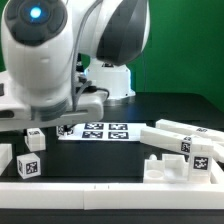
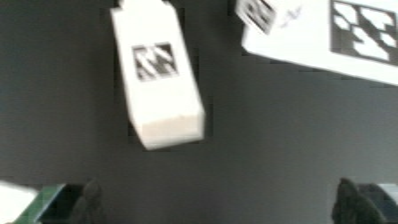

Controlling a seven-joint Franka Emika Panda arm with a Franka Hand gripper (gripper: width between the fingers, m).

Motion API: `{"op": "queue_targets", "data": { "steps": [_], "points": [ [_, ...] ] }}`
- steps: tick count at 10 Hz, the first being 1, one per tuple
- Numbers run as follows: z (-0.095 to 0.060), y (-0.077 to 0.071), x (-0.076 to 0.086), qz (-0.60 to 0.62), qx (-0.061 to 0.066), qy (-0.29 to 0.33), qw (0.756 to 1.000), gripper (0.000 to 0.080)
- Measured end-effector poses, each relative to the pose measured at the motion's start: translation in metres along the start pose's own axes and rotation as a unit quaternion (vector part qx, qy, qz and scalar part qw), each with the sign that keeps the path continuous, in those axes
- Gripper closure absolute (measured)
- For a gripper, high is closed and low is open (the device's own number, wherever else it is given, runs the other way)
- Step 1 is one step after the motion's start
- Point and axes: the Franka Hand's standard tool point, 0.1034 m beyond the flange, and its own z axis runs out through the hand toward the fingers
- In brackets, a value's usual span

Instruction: Assemble chair

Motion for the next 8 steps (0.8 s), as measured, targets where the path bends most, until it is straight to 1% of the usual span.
{"op": "queue_targets", "data": {
  "steps": [1, 2, 3, 4, 5, 6, 7, 8],
  "points": [
    [0.008, 0.001, -0.013, 0.019, 0.008, -0.062, 0.998, 0.0151],
    [0.007, 0.003, -0.006, 0.019, 0.005, -0.074, 0.997, 0.0151],
    [0.006, 0.003, -0.003, 0.018, 0.003, -0.071, 0.997, 0.0151],
    [0.008, 0.004, -0.004, 0.018, 0.004, -0.072, 0.997, 0.0151],
    [0.015, 0.007, -0.006, 0.017, 0.002, -0.080, 0.997, 0.0151],
    [0.018, 0.012, -0.008, 0.010, 0.000, -0.087, 0.996, 0.0151],
    [0.012, 0.019, -0.007, 0.013, -0.003, -0.086, 0.996, 0.0151],
    [0.012, 0.019, -0.006, 0.015, -0.003, -0.084, 0.996, 0.0151]
  ]
}}
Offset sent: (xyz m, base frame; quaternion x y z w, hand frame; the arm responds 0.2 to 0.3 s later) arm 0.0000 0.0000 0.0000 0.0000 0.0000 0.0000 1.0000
